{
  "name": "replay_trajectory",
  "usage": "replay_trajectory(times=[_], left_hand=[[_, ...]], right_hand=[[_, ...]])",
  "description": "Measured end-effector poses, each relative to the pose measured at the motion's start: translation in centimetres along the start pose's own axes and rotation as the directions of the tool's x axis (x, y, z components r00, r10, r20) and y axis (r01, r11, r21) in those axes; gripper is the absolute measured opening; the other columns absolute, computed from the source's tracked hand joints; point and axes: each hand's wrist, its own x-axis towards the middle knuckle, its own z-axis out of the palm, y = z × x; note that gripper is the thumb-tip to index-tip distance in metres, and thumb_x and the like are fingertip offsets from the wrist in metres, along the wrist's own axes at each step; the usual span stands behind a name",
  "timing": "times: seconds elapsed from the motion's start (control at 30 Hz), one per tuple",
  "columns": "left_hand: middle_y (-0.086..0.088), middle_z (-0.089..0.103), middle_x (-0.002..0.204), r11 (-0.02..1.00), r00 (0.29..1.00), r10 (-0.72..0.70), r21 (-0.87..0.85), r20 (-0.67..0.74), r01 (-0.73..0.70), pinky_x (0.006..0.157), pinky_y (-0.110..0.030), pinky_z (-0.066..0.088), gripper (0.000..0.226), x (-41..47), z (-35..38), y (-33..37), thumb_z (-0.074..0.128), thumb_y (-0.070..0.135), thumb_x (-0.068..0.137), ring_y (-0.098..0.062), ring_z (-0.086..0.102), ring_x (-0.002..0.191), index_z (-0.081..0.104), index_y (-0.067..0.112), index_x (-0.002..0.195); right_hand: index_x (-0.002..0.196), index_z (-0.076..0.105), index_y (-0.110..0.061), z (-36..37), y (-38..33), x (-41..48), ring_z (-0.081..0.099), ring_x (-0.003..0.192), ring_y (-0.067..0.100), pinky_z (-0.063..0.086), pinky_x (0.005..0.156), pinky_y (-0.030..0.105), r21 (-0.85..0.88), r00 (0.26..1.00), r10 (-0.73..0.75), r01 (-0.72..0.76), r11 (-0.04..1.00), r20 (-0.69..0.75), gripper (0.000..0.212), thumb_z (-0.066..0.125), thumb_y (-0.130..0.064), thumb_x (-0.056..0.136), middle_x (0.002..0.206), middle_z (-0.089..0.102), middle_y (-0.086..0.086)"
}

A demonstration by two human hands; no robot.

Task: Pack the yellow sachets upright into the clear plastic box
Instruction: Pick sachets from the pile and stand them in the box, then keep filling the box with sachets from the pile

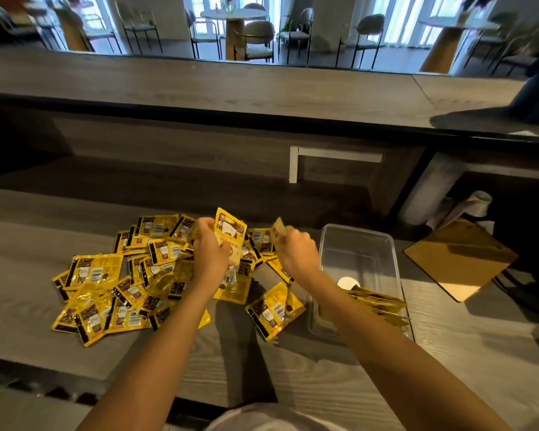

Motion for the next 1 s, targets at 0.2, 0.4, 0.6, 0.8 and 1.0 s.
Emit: replay_trajectory(times=[0.2, 0.4, 0.6, 0.8, 1.0], left_hand=[[-0.007, 0.063, 0.1, 0.986, 0.991, 0.114, 0.116, 0.072, -0.122, 0.073, -0.037, 0.054, 0.038, 0.4, 2.0, 3.9, 0.064, 0.004, 0.083, -0.024, 0.06, 0.097, 0.047, 0.01, 0.117], [-0.008, 0.068, 0.104, 0.941, 0.944, 0.303, 0.113, 0.132, -0.318, 0.076, -0.023, 0.042, 0.022, -1.1, 5.0, 7.7, 0.063, 0.013, 0.087, -0.017, 0.058, 0.099, 0.066, 0.009, 0.109], [-0.01, 0.066, 0.11, 0.873, 0.823, 0.443, 0.038, 0.356, -0.486, 0.086, -0.025, 0.044, 0.025, -3.0, 8.6, 9.4, 0.062, 0.008, 0.086, -0.024, 0.059, 0.107, 0.066, 0.008, 0.111], [-0.011, 0.065, 0.113, 0.827, 0.661, 0.421, 0.036, 0.621, -0.561, 0.091, -0.027, 0.043, 0.028, -4.7, 11.2, 9.6, 0.059, 0.007, 0.088, -0.023, 0.058, 0.109, 0.066, 0.009, 0.115], [-0.01, 0.063, 0.123, 0.771, 0.552, 0.29, 0.151, 0.782, -0.619, 0.098, -0.032, 0.044, 0.033, -5.8, 12.1, 8.5, 0.056, 0.013, 0.091, -0.021, 0.057, 0.116, 0.06, 0.014, 0.124]], right_hand=[[0.095, 0.07, -0.002, -4.1, 2.2, 2.1, 0.064, 0.095, 0.027, 0.054, 0.08, 0.039, 0.439, 0.98, 0.156, -0.087, 0.894, -0.122, 0.023, 0.052, -0.016, 0.093, 0.103, 0.067, 0.017], [0.108, 0.064, -0.007, -7.6, 6.9, 1.5, 0.061, 0.096, 0.013, 0.053, 0.083, 0.031, 0.6, 0.921, 0.301, -0.098, 0.794, -0.248, 0.02, 0.058, -0.005, 0.089, 0.106, 0.067, 0.006], [0.097, 0.065, -0.009, -9.1, 12.1, 0.4, 0.064, 0.096, 0.024, 0.054, 0.083, 0.039, 0.624, 0.845, 0.46, -0.21, 0.753, -0.271, 0.014, 0.06, -0.005, 0.085, 0.101, 0.07, 0.011], [0.088, 0.053, -0.012, -9.5, 14.7, -2.0, 0.058, 0.085, 0.02, 0.052, 0.075, 0.04, 0.573, 0.924, 0.354, -0.212, 0.792, -0.147, 0.014, 0.063, -0.004, 0.083, 0.088, 0.059, 0.007], [0.121, 0.061, -0.01, -9.3, 16.4, -3.8, 0.061, 0.109, 0.025, 0.054, 0.092, 0.042, 0.414, 0.977, 0.212, -0.198, 0.888, 0.012, 0.039, 0.064, 0.0, 0.083, 0.117, 0.065, 0.012]])
